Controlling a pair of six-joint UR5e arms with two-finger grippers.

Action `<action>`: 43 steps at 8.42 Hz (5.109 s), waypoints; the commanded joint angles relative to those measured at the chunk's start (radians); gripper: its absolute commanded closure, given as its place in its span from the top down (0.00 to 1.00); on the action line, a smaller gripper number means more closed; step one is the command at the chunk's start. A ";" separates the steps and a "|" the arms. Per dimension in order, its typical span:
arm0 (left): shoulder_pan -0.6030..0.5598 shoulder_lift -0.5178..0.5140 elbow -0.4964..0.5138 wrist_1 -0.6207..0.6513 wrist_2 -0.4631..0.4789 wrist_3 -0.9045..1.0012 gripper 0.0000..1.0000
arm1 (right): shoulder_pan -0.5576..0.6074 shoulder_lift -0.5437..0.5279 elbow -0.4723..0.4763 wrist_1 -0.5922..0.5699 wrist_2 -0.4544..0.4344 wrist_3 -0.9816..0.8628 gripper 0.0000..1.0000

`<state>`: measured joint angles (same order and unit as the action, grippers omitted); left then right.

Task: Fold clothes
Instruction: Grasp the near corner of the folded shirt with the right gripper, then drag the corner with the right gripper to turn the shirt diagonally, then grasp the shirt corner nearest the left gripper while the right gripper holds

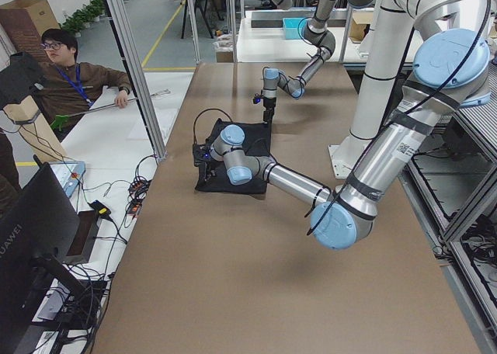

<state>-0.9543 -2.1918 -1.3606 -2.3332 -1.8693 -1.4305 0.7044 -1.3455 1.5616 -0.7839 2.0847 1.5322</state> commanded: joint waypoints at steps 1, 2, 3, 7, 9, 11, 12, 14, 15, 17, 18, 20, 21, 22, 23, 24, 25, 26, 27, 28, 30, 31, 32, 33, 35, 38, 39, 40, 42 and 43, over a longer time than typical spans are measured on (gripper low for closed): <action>-0.001 0.000 0.000 -0.002 -0.001 0.001 1.00 | 0.001 0.006 0.005 -0.002 -0.003 0.002 0.00; -0.003 -0.002 -0.002 -0.002 -0.001 0.002 1.00 | 0.003 0.006 0.012 -0.002 0.003 0.002 0.00; -0.007 -0.002 -0.002 0.000 -0.001 0.002 1.00 | 0.003 0.005 0.023 -0.002 0.009 0.002 0.00; -0.018 0.009 -0.006 -0.002 -0.001 0.002 1.00 | 0.003 -0.030 0.162 -0.014 0.105 0.011 0.00; -0.017 0.027 -0.031 -0.002 0.016 0.002 1.00 | -0.041 -0.040 0.231 -0.011 0.175 0.060 0.00; -0.015 0.035 -0.038 -0.002 0.035 0.002 1.00 | -0.156 -0.034 0.276 -0.008 0.167 0.118 0.00; -0.015 0.037 -0.038 -0.002 0.035 0.002 1.00 | -0.202 -0.032 0.294 -0.008 0.160 0.120 0.00; -0.015 0.037 -0.041 -0.002 0.035 0.002 1.00 | -0.294 -0.020 0.333 -0.006 0.137 0.132 0.00; -0.015 0.038 -0.046 -0.002 0.035 0.002 1.00 | -0.339 -0.006 0.350 -0.006 0.097 0.132 0.17; -0.011 0.038 -0.048 -0.003 0.033 0.002 1.00 | -0.352 0.000 0.363 -0.006 -0.001 0.131 0.94; -0.001 0.037 -0.052 -0.002 0.030 0.001 1.00 | -0.347 0.003 0.360 -0.006 -0.067 0.126 0.95; 0.038 0.067 -0.125 0.005 0.019 -0.001 1.00 | -0.329 0.005 0.356 -0.018 -0.181 0.115 0.95; 0.075 0.119 -0.185 0.006 0.019 -0.002 1.00 | -0.282 0.005 0.356 -0.072 -0.195 0.112 0.94; 0.116 0.170 -0.243 0.006 0.021 -0.014 1.00 | -0.239 0.011 0.357 -0.115 -0.193 0.109 0.95; 0.156 0.217 -0.285 0.006 0.021 -0.022 1.00 | -0.203 0.011 0.357 -0.123 -0.184 0.073 0.94; 0.184 0.249 -0.305 0.005 0.022 -0.046 1.00 | -0.177 0.011 0.359 -0.127 -0.183 0.034 0.94; 0.207 0.291 -0.307 0.000 0.030 -0.056 1.00 | -0.168 0.012 0.359 -0.127 -0.183 0.031 0.94; 0.224 0.332 -0.307 -0.039 0.030 -0.053 1.00 | -0.158 0.012 0.366 -0.127 -0.183 0.031 0.94; 0.244 0.384 -0.298 -0.126 0.032 -0.047 1.00 | -0.155 0.011 0.371 -0.127 -0.181 0.031 0.94; 0.250 0.400 -0.296 -0.156 0.033 -0.053 1.00 | -0.157 0.012 0.374 -0.130 -0.186 0.031 0.94; 0.285 0.390 -0.285 -0.156 0.067 -0.056 1.00 | -0.155 0.011 0.373 -0.150 -0.195 0.032 0.94; 0.310 0.380 -0.279 -0.153 0.094 -0.054 1.00 | -0.155 0.009 0.373 -0.150 -0.195 0.032 0.94; 0.315 0.354 -0.249 -0.156 0.101 -0.054 1.00 | -0.155 0.006 0.373 -0.150 -0.196 0.032 0.94; 0.315 0.330 -0.220 -0.156 0.099 -0.053 1.00 | -0.155 0.003 0.374 -0.150 -0.196 0.032 0.94; 0.313 0.308 -0.172 -0.161 0.098 -0.036 1.00 | -0.155 -0.001 0.373 -0.152 -0.198 0.035 0.94; 0.315 0.297 -0.163 -0.161 0.102 -0.036 1.00 | -0.155 -0.006 0.373 -0.152 -0.199 0.035 0.94; 0.313 0.287 -0.163 -0.161 0.102 -0.039 0.86 | -0.155 -0.006 0.374 -0.152 -0.205 0.037 0.94; 0.313 0.284 -0.163 -0.160 0.102 -0.048 0.58 | -0.155 -0.007 0.374 -0.152 -0.213 0.037 0.94; 0.310 0.284 -0.167 -0.160 0.095 -0.053 0.00 | -0.155 -0.006 0.373 -0.152 -0.213 0.035 0.94; 0.304 0.281 -0.169 -0.153 0.088 -0.047 0.00 | -0.155 -0.006 0.371 -0.152 -0.213 0.035 0.94</action>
<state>-0.6431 -1.9076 -1.5254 -2.4930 -1.7710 -1.4809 0.5492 -1.3517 1.9348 -0.9357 1.8724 1.5686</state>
